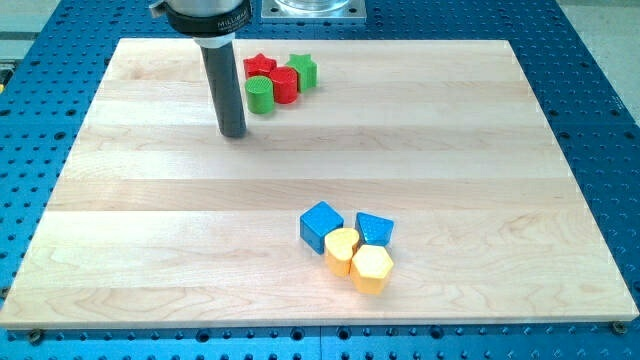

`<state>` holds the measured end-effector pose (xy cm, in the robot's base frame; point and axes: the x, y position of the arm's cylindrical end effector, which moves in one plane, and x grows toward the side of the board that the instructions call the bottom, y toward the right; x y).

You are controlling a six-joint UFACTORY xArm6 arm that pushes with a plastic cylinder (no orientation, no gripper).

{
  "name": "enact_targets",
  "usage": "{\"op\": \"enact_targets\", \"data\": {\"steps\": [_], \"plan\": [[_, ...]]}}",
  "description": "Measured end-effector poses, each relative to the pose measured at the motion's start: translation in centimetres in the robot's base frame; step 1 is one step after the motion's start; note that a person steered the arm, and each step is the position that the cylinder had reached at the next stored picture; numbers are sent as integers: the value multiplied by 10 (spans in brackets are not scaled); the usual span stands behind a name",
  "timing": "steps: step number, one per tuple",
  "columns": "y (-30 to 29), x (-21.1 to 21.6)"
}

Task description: Separate the green star from the group of blocks

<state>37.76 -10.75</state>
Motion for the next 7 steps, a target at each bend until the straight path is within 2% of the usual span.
{"op": "enact_targets", "data": {"steps": [2,3,4,5,6,7], "plan": [[1,0],[27,9],[13,9],[73,12],[163,-35],[153,-103]]}}
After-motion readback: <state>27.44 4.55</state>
